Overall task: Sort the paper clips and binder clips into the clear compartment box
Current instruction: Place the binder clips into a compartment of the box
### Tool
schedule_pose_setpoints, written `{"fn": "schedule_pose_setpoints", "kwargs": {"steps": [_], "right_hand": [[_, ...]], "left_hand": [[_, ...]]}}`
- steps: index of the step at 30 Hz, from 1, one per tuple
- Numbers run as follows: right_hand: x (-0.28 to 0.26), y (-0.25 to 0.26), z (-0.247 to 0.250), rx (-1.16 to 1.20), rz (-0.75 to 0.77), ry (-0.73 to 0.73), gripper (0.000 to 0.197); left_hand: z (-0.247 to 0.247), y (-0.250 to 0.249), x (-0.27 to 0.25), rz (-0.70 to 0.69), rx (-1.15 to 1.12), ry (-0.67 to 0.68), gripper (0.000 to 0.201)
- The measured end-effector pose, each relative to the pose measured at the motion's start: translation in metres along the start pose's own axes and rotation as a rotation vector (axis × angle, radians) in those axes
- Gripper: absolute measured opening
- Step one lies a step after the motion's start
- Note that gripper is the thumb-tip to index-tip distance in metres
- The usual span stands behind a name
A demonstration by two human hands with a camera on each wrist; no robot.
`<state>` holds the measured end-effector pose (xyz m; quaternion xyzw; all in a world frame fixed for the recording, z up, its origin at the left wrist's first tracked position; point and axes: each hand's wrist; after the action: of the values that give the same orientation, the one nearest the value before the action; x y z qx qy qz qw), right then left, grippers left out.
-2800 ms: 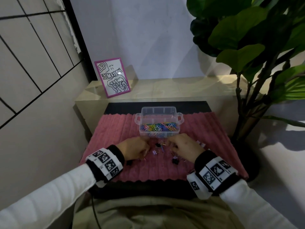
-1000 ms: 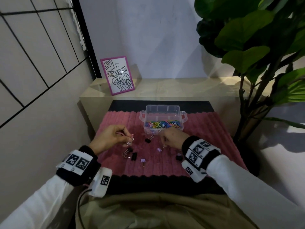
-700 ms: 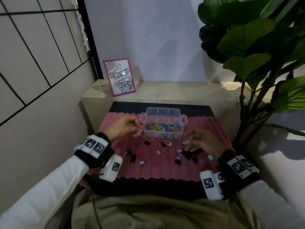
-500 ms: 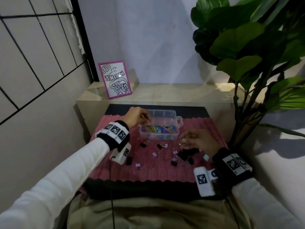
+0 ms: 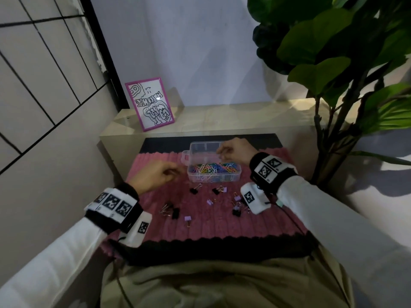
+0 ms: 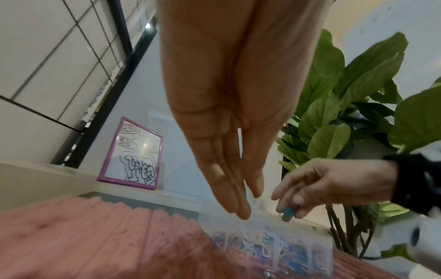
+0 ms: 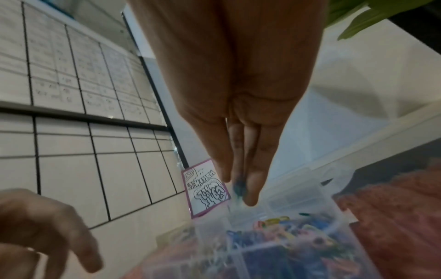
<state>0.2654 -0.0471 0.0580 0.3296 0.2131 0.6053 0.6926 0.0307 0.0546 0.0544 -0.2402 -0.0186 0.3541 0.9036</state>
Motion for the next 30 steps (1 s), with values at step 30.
{"fn": "schedule_pose_setpoints", "kwargs": {"steps": [30], "right_hand": [[-0.112,-0.014,-0.068,-0.584,0.1,0.22,0.024]], "left_hand": [[-0.076,0.009,-0.069,0.191,0.098,-0.026,0.036]]}}
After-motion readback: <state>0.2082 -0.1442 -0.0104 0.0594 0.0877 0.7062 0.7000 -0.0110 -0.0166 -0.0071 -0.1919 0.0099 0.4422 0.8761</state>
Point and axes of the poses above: each hand's wrist, its own x-axis towards the middle knuckle, its own z-axis out of the back of the hand, y = z × x, and after that the axes turned 10 degrees about z, right-handed
